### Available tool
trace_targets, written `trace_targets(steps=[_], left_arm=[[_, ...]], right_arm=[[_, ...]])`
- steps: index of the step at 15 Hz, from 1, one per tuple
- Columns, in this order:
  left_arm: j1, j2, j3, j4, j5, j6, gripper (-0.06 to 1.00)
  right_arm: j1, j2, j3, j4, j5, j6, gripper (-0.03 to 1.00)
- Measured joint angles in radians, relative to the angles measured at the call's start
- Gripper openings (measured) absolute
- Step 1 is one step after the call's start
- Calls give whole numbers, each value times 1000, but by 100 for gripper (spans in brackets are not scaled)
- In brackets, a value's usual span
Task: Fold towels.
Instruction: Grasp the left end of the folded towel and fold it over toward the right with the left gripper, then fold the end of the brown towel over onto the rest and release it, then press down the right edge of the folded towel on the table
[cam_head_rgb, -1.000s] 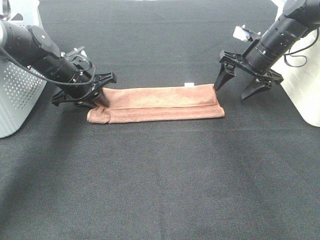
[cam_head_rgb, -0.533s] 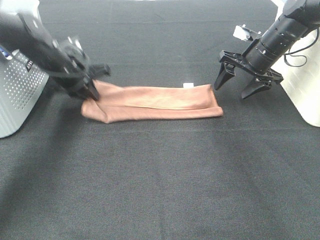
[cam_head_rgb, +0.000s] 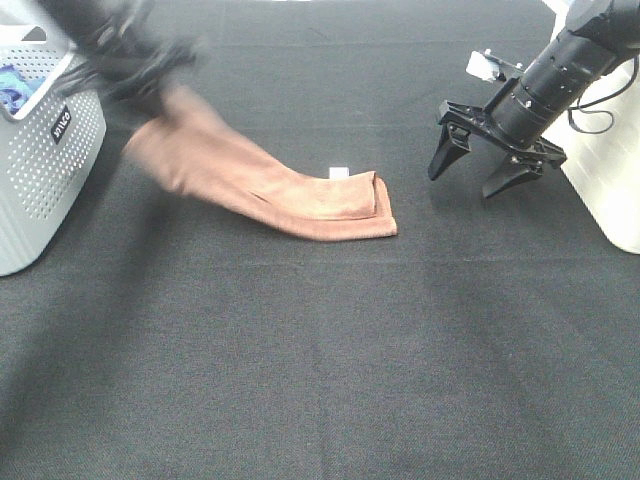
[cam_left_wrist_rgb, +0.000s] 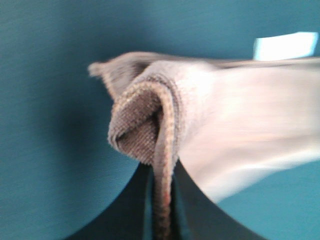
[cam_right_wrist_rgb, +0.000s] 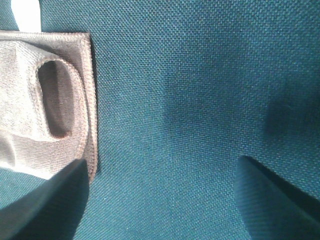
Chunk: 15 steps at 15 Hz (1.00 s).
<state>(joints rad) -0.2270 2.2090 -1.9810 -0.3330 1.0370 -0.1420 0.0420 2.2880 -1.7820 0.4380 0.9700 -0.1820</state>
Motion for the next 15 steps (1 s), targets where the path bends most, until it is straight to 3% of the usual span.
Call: trace_targets(steps=[3, 4, 6, 9, 11, 12, 13, 15], left_arm=[[-114, 42, -25, -126, -98, 3, 4], [-114, 42, -25, -126, -98, 3, 4], [-185, 118, -25, -168, -224, -24, 4], [-216, 193, -25, -178, -328, -87, 6], [-227, 221, -29, -199, -362, -107, 18], [-240, 227, -30, -253, -393, -108, 34], [-248, 229, -32, -309, -416, -108, 43], [-254, 230, -35, -427, -449, -86, 48]], right_arm=[[0, 0, 0, 0, 19, 0, 76], [0, 0, 0, 0, 19, 0, 76], [0, 0, 0, 0, 19, 0, 76], [0, 0, 0, 10, 19, 0, 76], [0, 0, 0, 20, 19, 0, 76], [0, 0, 0, 25, 19, 0, 76], [0, 0, 0, 33, 19, 0, 76], [0, 0, 0, 42, 18, 0, 76]])
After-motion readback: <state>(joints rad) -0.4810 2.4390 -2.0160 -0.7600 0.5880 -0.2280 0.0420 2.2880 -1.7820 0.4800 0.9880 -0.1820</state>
